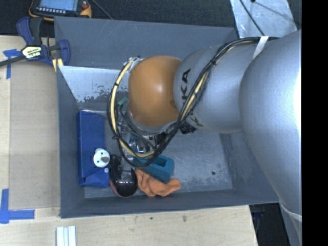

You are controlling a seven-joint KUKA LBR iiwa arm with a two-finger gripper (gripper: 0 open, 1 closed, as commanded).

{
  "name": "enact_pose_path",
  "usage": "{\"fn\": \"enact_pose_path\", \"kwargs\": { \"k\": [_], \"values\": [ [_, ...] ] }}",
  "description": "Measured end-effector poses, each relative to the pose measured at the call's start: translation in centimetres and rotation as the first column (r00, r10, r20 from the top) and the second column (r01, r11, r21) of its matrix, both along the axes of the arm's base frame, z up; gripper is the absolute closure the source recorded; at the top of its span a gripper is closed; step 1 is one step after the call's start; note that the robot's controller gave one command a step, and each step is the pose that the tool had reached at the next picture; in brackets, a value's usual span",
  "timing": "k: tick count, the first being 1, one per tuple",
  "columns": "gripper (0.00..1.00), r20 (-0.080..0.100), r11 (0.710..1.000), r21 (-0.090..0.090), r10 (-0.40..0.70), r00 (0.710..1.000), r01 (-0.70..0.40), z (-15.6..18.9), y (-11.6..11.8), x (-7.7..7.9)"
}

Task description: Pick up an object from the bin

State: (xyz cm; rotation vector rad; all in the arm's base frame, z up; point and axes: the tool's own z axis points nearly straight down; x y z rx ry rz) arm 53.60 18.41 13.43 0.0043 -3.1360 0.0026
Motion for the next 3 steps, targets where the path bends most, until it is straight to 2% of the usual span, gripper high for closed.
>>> {"fn": "enact_pose_path", "kwargs": {
  "k": [1, 2, 3],
  "values": [
    [0.00, 0.007, 1.000, 0.003, -0.002, 1.000, 0.002, 0.5, 0.0, 0.2],
    [0.00, 0.013, 0.997, 0.000, 0.071, 0.997, -0.071, -0.8, 1.5, -1.3],
    [0.00, 0.007, 0.992, 0.005, 0.128, 0.992, -0.128, -3.6, 3.0, -3.5]
  ]
}}
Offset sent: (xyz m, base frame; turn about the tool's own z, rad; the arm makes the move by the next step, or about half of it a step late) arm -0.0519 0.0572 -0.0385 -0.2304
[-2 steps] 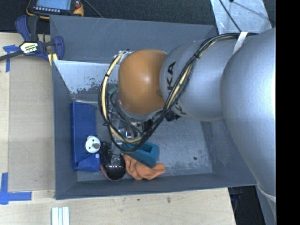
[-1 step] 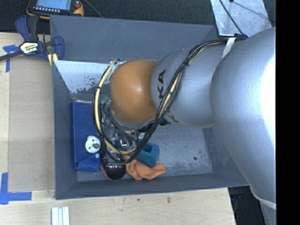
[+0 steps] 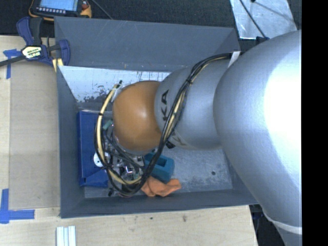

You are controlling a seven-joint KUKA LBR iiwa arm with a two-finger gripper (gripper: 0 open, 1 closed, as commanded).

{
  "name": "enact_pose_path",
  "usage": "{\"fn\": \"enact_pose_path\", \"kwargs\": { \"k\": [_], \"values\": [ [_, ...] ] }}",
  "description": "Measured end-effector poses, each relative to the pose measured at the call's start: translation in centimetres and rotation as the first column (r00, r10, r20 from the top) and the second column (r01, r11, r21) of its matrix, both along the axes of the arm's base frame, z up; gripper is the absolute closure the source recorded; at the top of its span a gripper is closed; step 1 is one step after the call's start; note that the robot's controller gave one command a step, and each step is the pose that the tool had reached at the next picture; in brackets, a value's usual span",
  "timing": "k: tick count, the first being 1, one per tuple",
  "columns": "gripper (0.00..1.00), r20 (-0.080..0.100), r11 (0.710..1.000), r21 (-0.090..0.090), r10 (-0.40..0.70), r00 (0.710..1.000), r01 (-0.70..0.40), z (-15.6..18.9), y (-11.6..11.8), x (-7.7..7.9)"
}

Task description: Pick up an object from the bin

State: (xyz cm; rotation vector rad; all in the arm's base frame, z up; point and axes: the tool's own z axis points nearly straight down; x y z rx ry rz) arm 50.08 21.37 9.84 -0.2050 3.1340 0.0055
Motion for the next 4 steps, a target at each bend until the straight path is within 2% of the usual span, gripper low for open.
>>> {"fn": "enact_pose_path", "kwargs": {
  "k": [1, 2, 3, 4],
  "values": [
    [0.00, 0.001, 0.996, 0.000, -0.088, 0.996, 0.088, -1.3, -3.7, -1.1],
    [1.00, 0.009, 0.999, 0.004, -0.046, 0.999, 0.046, -1.6, -5.6, -1.4],
    [0.00, 0.007, 0.999, 0.002, -0.045, 0.999, 0.045, -1.8, -5.7, -1.5],
    [1.00, 0.006, 0.999, 0.003, -0.046, 0.999, 0.046, -1.7, -5.6, -1.5]
  ]
}}
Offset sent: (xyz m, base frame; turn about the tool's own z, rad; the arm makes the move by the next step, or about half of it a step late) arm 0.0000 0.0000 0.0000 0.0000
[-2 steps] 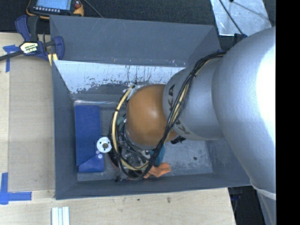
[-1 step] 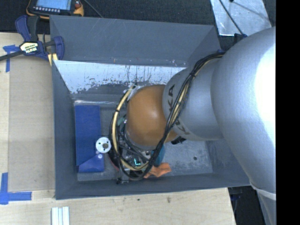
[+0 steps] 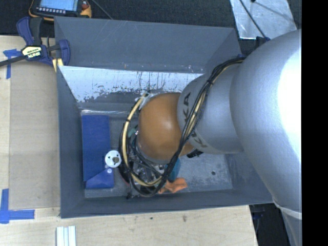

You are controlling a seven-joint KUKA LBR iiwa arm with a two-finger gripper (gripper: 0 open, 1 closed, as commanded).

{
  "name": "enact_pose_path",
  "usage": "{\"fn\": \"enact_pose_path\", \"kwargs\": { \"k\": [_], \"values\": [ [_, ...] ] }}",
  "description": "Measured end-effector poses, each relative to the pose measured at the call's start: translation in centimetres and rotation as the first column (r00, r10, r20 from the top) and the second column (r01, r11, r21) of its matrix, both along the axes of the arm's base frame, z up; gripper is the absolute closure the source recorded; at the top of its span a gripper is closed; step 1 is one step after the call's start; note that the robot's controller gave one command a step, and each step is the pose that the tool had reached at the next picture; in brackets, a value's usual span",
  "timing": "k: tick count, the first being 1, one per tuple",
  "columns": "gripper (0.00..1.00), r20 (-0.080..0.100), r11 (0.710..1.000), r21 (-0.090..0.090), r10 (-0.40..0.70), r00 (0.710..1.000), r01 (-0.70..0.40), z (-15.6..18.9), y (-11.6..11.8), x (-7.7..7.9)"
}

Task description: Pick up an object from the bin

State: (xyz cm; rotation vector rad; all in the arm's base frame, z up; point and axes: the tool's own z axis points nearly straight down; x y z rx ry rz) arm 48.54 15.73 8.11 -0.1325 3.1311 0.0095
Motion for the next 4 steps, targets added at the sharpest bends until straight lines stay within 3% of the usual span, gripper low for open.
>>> {"fn": "enact_pose_path", "kwargs": {
  "k": [1, 2, 4],
  "values": [
    [0.00, -0.002, 1.000, -0.002, 0.000, 1.000, 0.000, -0.13, -0.11, -0.06],
    [1.00, -0.002, 1.000, 0.000, 0.000, 1.000, 0.000, -0.04, -0.02, -0.07],
    [1.00, -0.002, 1.000, -0.001, 0.000, 1.000, 0.000, 0.03, -0.01, -0.05]
  ]
}}
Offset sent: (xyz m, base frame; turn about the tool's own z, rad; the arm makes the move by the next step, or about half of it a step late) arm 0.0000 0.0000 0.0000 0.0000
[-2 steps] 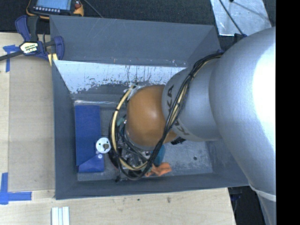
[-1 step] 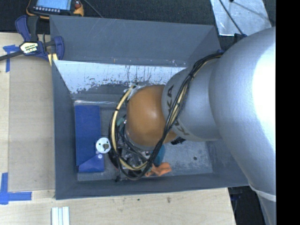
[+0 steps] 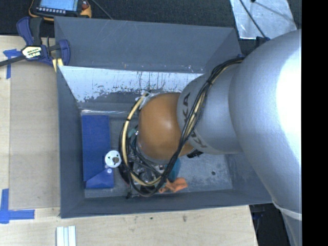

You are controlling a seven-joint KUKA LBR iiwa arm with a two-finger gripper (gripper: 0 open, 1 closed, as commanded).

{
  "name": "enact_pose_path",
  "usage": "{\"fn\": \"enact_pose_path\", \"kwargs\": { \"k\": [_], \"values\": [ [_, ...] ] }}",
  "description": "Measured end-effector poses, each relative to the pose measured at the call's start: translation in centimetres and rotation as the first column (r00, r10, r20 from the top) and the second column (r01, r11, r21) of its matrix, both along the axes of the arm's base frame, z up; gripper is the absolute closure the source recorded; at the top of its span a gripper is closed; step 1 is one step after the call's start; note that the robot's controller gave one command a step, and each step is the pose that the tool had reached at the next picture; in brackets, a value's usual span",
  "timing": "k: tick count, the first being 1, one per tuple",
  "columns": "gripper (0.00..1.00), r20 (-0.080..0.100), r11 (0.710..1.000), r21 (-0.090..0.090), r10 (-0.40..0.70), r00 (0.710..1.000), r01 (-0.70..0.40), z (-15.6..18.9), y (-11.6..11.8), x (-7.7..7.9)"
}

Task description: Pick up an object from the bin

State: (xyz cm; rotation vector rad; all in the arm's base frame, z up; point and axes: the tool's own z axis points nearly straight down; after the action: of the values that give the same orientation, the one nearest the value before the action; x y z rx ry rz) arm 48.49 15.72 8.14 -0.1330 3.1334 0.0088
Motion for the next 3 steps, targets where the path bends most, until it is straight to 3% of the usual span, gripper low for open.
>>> {"fn": "enact_pose_path", "kwargs": {
  "k": [1, 2, 3],
  "values": [
    [1.00, -0.011, 1.000, -0.006, -0.027, 1.000, 0.027, 6.2, -0.1, 1.1],
    [0.00, -0.003, 1.000, -0.005, 0.004, 1.000, -0.004, 4.2, 1.6, 2.3],
    [0.00, -0.006, 1.000, -0.006, 0.017, 1.000, -0.017, 2.3, 2.2, 2.5]
  ]
}}
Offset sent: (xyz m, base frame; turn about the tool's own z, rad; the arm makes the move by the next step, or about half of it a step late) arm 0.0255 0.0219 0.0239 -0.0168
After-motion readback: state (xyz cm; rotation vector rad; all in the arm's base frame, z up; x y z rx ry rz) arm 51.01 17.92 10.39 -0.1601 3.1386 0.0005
